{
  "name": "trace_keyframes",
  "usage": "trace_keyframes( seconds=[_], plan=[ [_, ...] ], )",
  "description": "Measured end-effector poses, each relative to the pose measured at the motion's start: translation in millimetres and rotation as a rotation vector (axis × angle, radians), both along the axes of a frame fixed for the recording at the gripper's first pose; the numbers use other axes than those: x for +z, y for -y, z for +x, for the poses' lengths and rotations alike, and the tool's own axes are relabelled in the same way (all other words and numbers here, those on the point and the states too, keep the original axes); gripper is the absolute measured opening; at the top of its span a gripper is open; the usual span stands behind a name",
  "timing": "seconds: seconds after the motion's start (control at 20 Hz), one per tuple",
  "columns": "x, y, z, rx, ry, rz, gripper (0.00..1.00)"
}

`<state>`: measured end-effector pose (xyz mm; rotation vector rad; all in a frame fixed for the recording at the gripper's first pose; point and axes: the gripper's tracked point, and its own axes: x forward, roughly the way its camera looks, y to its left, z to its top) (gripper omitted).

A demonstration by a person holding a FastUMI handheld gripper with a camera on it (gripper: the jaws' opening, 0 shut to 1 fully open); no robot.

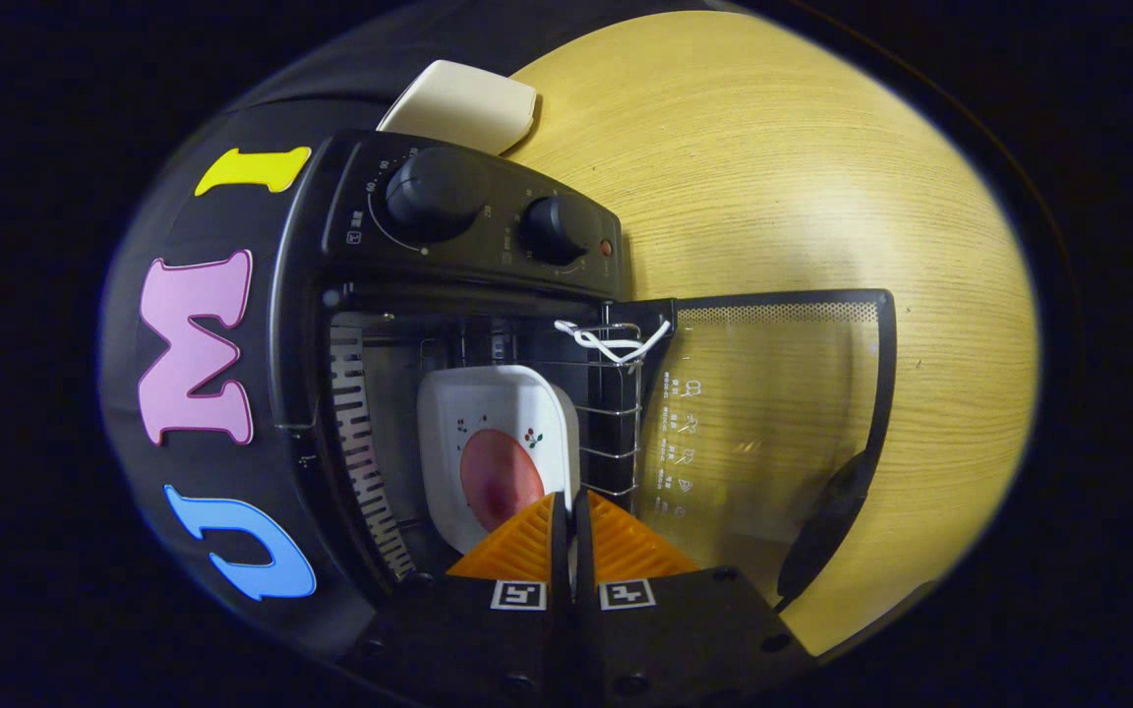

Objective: Open the toaster oven, put the food inside, and close the toaster oven door.

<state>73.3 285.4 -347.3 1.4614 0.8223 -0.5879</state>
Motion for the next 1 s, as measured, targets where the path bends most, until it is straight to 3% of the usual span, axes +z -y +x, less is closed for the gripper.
trace_keyframes(
  seconds=[0.4,0.6,0.7,0.75,1.0],
  plan=[
    [7,-15,1,0.052,0.054,0.050,0.11],
    [27,-18,-8,0.121,0.121,0.063,0.49],
    [35,-21,-18,0.171,0.145,0.049,0.86],
    [39,-19,-27,0.212,0.149,0.033,0.99],
    [75,-30,-58,0.534,0.276,-0.074,0.98]
  ],
)
